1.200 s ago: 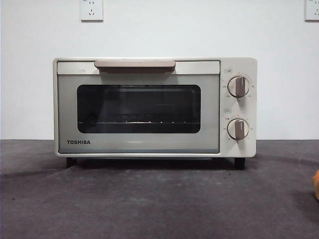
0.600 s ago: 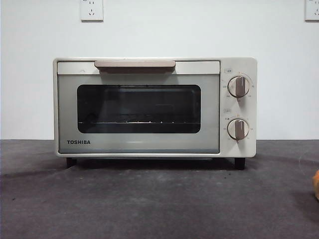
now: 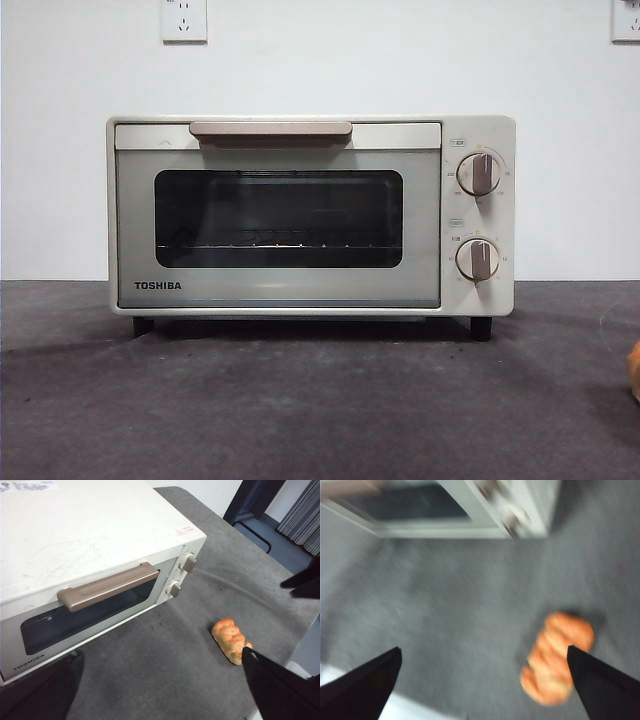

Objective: The left arm flap open the oven, the right arm pick bread and place it into oven, the left arm flap close the oven

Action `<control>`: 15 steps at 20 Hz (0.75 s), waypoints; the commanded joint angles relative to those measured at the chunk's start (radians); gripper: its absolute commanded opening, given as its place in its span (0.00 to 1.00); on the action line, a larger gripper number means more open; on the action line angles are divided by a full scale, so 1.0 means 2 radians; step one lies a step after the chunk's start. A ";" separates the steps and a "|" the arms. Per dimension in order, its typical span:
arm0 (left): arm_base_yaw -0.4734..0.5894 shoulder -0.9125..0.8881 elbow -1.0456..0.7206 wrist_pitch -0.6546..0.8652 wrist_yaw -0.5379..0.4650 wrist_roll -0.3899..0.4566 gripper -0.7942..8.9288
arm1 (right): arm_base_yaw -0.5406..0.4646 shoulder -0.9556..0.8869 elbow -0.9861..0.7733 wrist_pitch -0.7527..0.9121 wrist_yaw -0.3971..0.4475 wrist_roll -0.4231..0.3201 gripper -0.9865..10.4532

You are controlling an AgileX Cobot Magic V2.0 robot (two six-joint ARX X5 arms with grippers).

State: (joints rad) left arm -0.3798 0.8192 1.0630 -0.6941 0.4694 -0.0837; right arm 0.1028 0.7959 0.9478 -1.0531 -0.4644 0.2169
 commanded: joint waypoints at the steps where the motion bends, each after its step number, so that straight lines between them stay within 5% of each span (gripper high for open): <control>1: -0.006 0.003 0.011 0.003 0.001 0.006 0.60 | 0.013 0.030 0.009 -0.023 0.023 -0.007 0.56; 8: -0.007 0.003 0.011 -0.003 0.000 0.006 0.60 | 0.073 0.113 -0.028 -0.018 0.139 0.024 0.56; 15: -0.007 0.003 0.011 -0.006 -0.001 0.007 0.60 | 0.088 0.206 -0.073 0.069 0.159 0.045 0.56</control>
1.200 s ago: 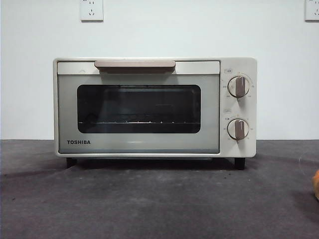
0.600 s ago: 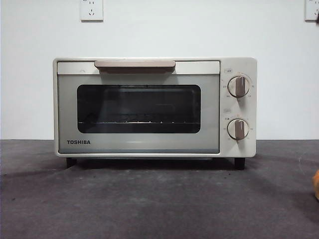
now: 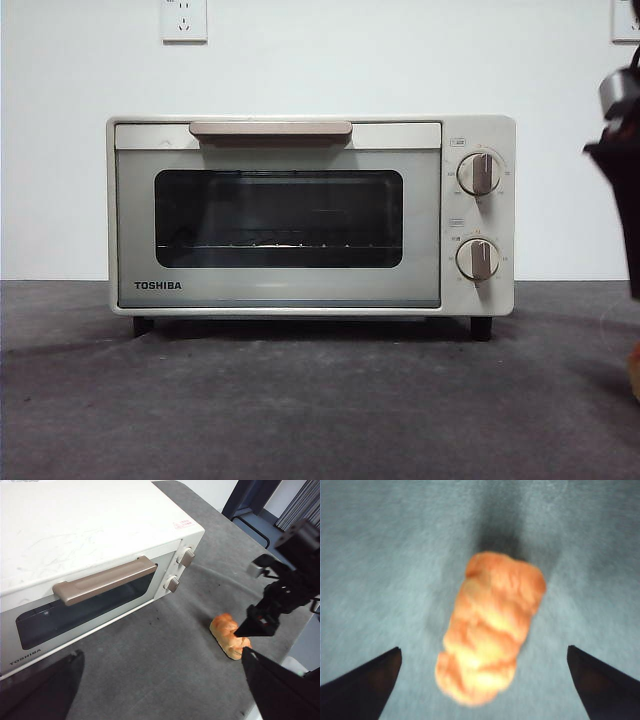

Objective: The left arm flap open the oven, the right arm pick bread and place it into oven, the left arm flap close the oven

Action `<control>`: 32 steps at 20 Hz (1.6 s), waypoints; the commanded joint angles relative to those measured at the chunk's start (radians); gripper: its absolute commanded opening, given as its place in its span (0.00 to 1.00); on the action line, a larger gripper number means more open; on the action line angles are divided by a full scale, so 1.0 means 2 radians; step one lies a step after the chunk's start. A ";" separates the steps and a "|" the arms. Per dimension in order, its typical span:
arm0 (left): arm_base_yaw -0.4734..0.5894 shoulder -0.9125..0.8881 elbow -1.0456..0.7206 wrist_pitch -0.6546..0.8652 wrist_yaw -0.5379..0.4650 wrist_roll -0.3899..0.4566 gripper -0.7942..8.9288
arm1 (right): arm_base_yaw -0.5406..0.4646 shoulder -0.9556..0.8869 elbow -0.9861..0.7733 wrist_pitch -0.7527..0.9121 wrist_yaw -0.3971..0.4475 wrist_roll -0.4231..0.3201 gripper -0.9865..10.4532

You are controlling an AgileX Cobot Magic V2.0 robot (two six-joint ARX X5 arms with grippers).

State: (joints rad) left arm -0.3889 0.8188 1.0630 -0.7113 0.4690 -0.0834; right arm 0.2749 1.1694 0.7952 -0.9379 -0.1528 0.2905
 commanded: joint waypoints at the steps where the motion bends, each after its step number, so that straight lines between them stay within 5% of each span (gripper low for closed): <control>1: -0.002 0.003 0.011 0.003 -0.001 0.007 0.60 | 0.002 0.033 0.003 0.021 0.003 0.008 0.56; 10: -0.002 0.003 0.011 -0.002 -0.014 0.010 0.60 | 0.003 0.130 0.003 0.054 0.002 0.008 0.54; 16: -0.002 0.003 0.011 -0.003 -0.014 0.010 0.60 | 0.005 0.141 0.003 0.053 0.000 -0.007 0.25; 22: -0.002 0.004 0.011 -0.010 -0.044 0.008 0.59 | 0.004 0.081 0.006 0.016 -0.010 -0.008 0.21; 26: -0.003 0.019 0.011 -0.013 -0.046 0.006 0.48 | 0.005 -0.039 0.008 -0.004 -0.084 -0.009 0.22; 32: -0.009 0.078 0.022 -0.014 -0.036 0.007 0.11 | 0.005 -0.233 0.008 -0.005 -0.151 -0.003 0.22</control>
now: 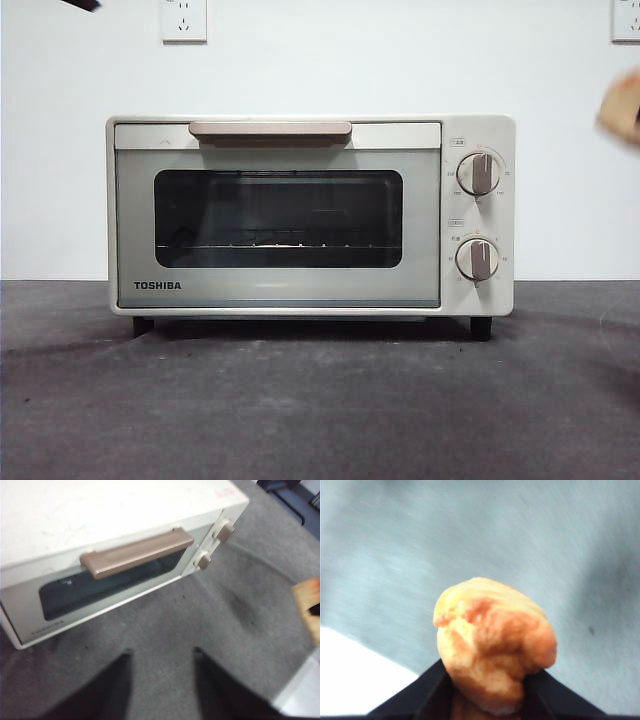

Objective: The left arm flap open the oven, the right arm pick bread and place it into oven, the left arm flap close the oven

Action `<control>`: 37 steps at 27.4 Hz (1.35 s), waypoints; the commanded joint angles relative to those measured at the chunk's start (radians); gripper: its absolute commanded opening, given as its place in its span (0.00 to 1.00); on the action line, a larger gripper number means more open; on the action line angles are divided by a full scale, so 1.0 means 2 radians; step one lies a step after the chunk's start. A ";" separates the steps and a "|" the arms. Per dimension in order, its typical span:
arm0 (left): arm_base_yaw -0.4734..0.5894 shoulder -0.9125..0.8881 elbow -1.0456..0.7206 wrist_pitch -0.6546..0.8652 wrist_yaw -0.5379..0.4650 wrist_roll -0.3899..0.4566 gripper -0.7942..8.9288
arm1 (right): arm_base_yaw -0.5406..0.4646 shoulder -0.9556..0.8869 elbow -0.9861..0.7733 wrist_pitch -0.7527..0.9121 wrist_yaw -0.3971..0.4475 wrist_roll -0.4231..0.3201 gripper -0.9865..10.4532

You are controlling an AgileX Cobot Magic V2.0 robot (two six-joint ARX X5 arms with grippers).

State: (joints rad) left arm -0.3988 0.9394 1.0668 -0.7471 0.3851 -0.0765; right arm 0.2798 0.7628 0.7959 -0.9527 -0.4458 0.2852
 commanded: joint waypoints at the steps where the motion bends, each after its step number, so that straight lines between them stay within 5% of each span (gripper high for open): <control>1: -0.006 0.036 0.030 0.004 0.006 0.004 0.09 | 0.002 -0.058 0.008 0.004 -0.013 0.003 0.22; 7: -0.018 0.166 0.123 0.004 0.024 0.057 0.09 | 0.002 -0.168 0.008 0.020 -0.043 0.032 0.22; 16: -0.018 0.273 0.189 0.020 0.026 0.086 0.09 | 0.002 -0.190 0.008 0.019 -0.043 0.049 0.22; 37: -0.018 0.323 0.200 -0.009 0.002 0.113 0.09 | 0.002 -0.190 0.008 0.016 -0.043 0.054 0.22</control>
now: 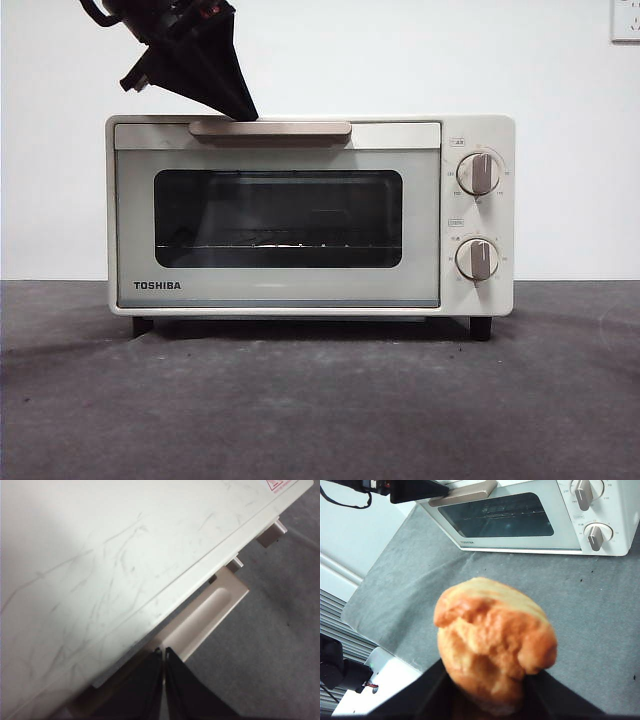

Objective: The left arm flap open the oven, the right arm pick bread and place it into oven, the left arm flap close the oven

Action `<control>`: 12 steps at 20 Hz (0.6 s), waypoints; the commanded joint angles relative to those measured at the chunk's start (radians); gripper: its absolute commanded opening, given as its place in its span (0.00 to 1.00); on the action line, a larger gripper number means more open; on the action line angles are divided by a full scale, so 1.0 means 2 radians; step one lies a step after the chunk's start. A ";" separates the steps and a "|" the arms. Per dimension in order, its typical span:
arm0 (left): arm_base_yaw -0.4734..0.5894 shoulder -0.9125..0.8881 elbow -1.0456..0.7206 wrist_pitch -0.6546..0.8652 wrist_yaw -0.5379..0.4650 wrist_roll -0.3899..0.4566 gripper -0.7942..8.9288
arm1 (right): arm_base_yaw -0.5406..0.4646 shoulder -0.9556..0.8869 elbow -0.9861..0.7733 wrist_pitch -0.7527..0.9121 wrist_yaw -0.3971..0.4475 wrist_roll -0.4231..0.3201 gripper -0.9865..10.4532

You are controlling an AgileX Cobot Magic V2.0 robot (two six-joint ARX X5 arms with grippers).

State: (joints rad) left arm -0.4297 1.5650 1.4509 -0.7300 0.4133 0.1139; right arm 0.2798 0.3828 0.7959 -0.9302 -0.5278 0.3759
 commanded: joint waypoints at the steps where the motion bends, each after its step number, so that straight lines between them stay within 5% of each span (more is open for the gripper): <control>1: -0.004 0.010 0.008 -0.022 -0.018 0.019 0.09 | 0.002 0.000 0.008 0.005 -0.002 0.009 0.22; 12: -0.035 0.010 0.008 -0.077 -0.053 0.035 0.09 | 0.002 0.000 0.008 0.005 -0.002 0.008 0.22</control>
State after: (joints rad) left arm -0.4900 1.5536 1.4651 -0.8623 0.3393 0.1631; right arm 0.2798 0.3828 0.7959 -0.9302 -0.5278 0.3836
